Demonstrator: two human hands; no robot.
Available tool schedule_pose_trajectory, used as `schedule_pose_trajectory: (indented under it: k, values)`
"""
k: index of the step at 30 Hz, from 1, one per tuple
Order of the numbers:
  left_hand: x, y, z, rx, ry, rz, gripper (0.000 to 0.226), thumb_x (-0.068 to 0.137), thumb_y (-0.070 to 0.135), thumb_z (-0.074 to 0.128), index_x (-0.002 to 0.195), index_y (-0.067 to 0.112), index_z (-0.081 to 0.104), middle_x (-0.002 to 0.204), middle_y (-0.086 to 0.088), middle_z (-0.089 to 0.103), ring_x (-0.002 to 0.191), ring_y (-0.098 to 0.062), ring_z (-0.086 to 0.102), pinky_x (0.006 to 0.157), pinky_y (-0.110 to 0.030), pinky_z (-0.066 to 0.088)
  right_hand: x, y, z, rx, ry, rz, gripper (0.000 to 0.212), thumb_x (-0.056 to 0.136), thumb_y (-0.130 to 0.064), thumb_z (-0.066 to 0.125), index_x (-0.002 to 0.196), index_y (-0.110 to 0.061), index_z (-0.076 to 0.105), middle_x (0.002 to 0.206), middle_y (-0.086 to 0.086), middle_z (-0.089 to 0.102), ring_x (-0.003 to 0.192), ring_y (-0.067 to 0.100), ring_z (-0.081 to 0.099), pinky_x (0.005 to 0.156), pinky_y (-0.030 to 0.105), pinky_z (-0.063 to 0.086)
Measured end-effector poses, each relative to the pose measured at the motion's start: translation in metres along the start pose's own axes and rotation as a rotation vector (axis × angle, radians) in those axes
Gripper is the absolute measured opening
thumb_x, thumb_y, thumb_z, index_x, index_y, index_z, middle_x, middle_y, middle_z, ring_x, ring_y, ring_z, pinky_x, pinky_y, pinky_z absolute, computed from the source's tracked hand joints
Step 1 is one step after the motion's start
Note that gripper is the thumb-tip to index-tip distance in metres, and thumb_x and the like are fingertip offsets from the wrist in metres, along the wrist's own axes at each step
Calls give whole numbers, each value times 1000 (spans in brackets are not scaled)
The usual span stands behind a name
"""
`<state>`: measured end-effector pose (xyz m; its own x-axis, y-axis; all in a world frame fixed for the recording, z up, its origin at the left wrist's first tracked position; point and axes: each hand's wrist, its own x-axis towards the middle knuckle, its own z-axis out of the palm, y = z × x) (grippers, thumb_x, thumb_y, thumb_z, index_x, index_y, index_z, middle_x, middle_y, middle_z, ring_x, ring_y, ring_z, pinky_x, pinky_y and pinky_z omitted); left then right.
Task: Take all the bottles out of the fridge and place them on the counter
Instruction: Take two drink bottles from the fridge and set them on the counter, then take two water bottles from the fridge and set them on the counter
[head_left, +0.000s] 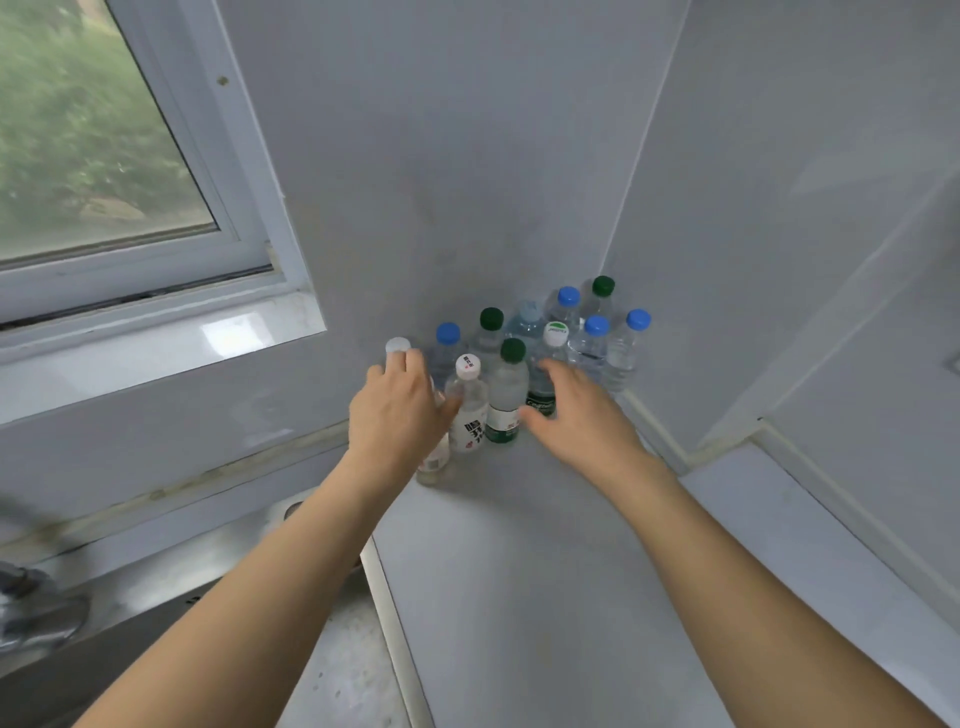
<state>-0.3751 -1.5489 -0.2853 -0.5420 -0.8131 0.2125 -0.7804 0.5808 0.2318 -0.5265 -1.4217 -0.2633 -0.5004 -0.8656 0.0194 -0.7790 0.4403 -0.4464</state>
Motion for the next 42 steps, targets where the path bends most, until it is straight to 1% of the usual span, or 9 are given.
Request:
schedule_pose_trajectory:
  k: [2, 4, 8, 13, 21, 24, 29, 36, 42]
  values:
    - [-6, 12, -7, 2, 18, 82, 55, 89, 51, 58, 118, 6, 50, 112, -11, 55, 102, -32, 54, 69, -37, 46, -18, 7, -17, -11, 23, 6, 57, 89, -34, 60, 139, -14, 41, 137, 9, 50, 122, 27, 48, 98, 38, 43]
    - [-17, 33, -19, -5, 6, 174, 57, 90, 51, 56, 126, 8, 48, 121, -9, 54, 109, -31, 53, 78, -39, 50, -43, 17, -37, -25, 63, 25, 56, 90, -31, 59, 139, -12, 41, 137, 10, 49, 124, 28, 47, 101, 37, 41]
    - [-41, 87, -42, -53, -31, 324, 60, 93, 45, 52, 142, 14, 38, 142, -6, 45, 127, -29, 44, 94, -40, 45, -94, 41, -74, -51, 136, 76, 56, 91, -28, 57, 141, -12, 40, 140, 10, 46, 127, 28, 45, 102, 33, 37]
    - [-71, 150, -57, -60, -50, 500, 59, 94, 38, 51, 144, 11, 36, 144, -6, 44, 131, -27, 41, 103, -37, 40, -155, 68, -106, -69, 199, 155, 56, 93, -30, 56, 143, -12, 38, 145, 8, 42, 131, 24, 40, 105, 29, 31]
    - [-148, 269, -75, -96, -78, 726, 60, 96, 36, 50, 146, 8, 32, 152, -8, 35, 137, -27, 34, 110, -39, 33, -278, 125, -160, -79, 302, 352, 57, 93, -31, 56, 144, -14, 37, 144, 7, 42, 129, 23, 42, 103, 28, 33]
    - [-180, 299, -77, -130, -91, 795, 59, 97, 34, 48, 146, 8, 32, 152, -9, 35, 139, -27, 31, 112, -38, 30, -315, 139, -171, -73, 322, 408, 59, 93, -32, 56, 145, -14, 35, 146, 6, 40, 131, 23, 41, 105, 30, 33]
    - [-215, 337, -76, -159, -119, 887, 57, 98, 34, 47, 146, 8, 32, 153, -9, 34, 139, -27, 30, 114, -37, 25, -366, 157, -181, -86, 359, 495, 58, 93, -29, 57, 145, -13, 37, 146, 6, 40, 132, 24, 41, 106, 29, 33]
    - [-234, 388, -64, -163, -217, 1053, 59, 99, 33, 45, 150, 10, 26, 157, -7, 27, 143, -26, 24, 118, -36, 22, -427, 177, -185, -78, 400, 703, 57, 95, -29, 54, 146, -13, 35, 148, 5, 38, 133, 21, 39, 106, 28, 33]
    - [-270, 437, -57, -259, -283, 1231, 57, 98, 31, 46, 149, 11, 28, 157, -6, 27, 142, -25, 25, 114, -34, 24, -477, 182, -193, -104, 490, 885, 57, 95, -27, 55, 146, -13, 34, 148, 4, 38, 133, 21, 40, 107, 30, 35]
